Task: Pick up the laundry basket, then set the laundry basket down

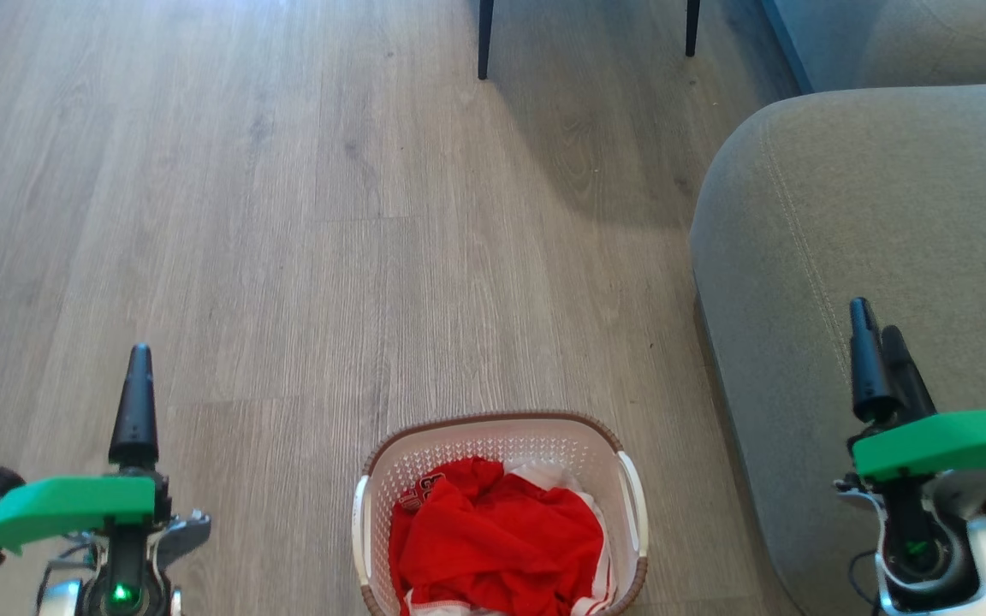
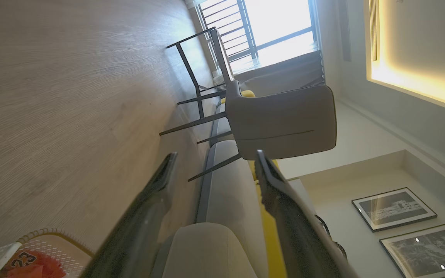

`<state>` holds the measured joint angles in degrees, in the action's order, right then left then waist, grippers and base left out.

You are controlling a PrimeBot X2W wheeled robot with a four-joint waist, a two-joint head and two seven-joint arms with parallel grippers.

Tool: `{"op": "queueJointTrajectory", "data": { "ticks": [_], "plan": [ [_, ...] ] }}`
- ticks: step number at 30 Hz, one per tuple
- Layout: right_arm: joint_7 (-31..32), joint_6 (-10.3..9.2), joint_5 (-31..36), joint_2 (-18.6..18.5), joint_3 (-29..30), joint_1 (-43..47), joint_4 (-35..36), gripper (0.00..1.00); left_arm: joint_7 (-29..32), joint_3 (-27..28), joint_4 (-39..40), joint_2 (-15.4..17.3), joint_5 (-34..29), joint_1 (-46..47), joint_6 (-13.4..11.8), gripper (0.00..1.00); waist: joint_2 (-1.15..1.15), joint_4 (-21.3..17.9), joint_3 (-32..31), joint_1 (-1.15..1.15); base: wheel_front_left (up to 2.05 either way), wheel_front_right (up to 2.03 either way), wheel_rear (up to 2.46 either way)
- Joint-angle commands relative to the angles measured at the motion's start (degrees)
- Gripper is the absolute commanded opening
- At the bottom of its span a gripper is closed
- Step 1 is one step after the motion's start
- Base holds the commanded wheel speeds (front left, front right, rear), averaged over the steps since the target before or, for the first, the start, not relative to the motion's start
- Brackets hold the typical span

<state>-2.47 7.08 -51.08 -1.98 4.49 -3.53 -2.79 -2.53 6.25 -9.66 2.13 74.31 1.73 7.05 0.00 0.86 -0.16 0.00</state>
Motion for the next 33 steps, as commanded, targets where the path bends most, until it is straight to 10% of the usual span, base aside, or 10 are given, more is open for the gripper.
{"op": "queueJointTrajectory", "data": {
  "ticks": [1,33],
  "plan": [
    [-0.64,0.18,2.23,-0.54,-0.96,-3.31,2.96,1.0,-0.57,1.28,2.87,0.55,-1.43,3.81,0.13,1.0,0.0,0.02,0.01,0.0,0.0,0.0,0.0],
    [-6.0,0.28,34.07,-3.77,-10.68,-5.39,11.76,1.0,-5.94,-18.07,16.39,0.64,-43.36,6.52,-13.63,1.0,0.0,0.48,0.39,0.0,0.0,0.0,0.0]
  ]
}}
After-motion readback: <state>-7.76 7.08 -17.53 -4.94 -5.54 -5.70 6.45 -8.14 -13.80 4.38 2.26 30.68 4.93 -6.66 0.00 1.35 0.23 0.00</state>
